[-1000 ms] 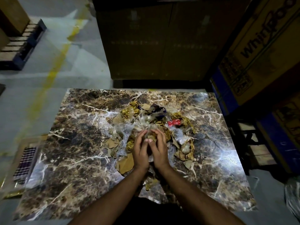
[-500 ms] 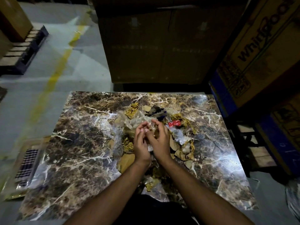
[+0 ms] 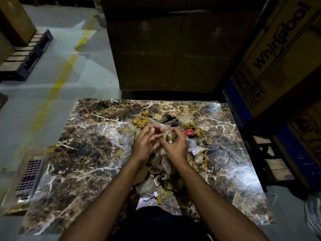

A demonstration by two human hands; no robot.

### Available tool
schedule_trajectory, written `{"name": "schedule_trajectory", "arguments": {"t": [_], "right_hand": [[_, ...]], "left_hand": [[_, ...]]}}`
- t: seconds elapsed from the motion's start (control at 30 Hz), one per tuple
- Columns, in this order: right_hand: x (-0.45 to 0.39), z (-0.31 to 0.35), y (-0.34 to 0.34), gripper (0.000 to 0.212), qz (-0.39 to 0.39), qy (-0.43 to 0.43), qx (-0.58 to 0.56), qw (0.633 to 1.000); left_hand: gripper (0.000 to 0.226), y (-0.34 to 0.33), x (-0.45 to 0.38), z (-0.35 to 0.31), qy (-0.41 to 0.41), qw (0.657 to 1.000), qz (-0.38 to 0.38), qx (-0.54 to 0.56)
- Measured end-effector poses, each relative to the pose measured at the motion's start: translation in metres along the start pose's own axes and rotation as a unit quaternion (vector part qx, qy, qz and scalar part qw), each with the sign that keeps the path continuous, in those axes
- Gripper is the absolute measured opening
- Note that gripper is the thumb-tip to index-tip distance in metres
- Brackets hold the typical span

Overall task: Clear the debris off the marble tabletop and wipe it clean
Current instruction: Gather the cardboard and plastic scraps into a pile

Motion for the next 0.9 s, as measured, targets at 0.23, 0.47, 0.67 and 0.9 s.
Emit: {"name": "schedule_trajectory", "arguments": {"t": [0.23, 0.47, 0.67, 0.9], "right_hand": [[-0.024, 0.018, 0.012, 0.033, 0.070, 0.026, -0.011, 0.997], [-0.024, 0.038, 0.000, 0.052, 0.045, -0.050, -0.142, 0.988], [-0.002, 0.038, -0.028, 0.057, 0.034, -0.068, -0.190, 0.979], [0.003, 0.052, -0.038, 0.087, 0.134, -0.082, -0.238, 0.958]], "left_hand": [[0.030, 0.033, -0.015, -0.074, -0.177, 0.936, -0.041, -0.301], [0.065, 0.003, -0.009, -0.031, -0.056, 0.993, 0.053, -0.092], [0.107, -0.001, -0.003, -0.011, -0.073, 0.997, -0.013, 0.019], [0.081, 0.000, 0.000, -0.024, -0.099, 0.992, -0.081, 0.015]]}}
Point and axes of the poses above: each hand's wrist, its own x-axis away from the middle knuckle, its own y-axis out of the back of the hand, z = x × y, the point moved 9 cm from there along -x, towards the middle knuckle, and after that the axes turned 10 degrees about x, right-handed, at the moved point
